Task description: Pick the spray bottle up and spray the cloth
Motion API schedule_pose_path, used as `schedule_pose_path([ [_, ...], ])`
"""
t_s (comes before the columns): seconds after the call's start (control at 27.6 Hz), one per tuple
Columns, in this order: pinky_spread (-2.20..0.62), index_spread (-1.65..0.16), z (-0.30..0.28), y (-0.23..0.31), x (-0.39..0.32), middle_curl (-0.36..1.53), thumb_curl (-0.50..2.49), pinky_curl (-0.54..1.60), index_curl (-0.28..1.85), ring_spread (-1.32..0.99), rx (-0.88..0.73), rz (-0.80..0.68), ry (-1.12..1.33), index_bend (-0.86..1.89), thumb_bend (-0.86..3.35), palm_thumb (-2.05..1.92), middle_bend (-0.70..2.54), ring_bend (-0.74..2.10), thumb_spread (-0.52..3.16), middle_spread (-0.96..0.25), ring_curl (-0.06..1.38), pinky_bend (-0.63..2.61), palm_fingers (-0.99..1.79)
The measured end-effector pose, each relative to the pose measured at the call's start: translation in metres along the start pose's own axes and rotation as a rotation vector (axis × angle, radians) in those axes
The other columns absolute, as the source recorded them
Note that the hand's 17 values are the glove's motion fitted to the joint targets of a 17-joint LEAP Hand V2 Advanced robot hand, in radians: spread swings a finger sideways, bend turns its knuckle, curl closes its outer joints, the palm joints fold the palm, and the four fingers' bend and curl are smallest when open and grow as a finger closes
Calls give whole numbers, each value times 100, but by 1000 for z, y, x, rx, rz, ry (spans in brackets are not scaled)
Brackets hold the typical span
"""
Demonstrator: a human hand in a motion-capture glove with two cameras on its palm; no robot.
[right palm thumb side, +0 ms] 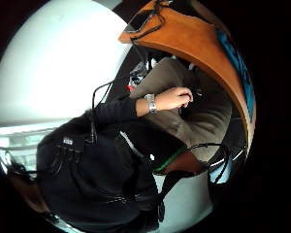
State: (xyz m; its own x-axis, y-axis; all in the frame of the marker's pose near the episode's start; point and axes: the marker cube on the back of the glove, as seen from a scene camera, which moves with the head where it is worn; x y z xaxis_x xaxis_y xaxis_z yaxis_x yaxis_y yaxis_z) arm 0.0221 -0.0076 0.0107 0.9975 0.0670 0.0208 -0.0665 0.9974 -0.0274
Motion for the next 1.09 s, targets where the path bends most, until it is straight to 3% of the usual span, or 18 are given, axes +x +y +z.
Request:
schedule_pose_path([
  [0.58,22,-42,-43,-8,97,24,23,28,26,-5,101,236,-19,18,-1,34,19,38,95,-6,25,35,50],
  [1.09,16,-37,-42,0,229,30,28,28,30,-7,663,1025,-312,16,5,57,21,42,108,-7,29,24,77],
])
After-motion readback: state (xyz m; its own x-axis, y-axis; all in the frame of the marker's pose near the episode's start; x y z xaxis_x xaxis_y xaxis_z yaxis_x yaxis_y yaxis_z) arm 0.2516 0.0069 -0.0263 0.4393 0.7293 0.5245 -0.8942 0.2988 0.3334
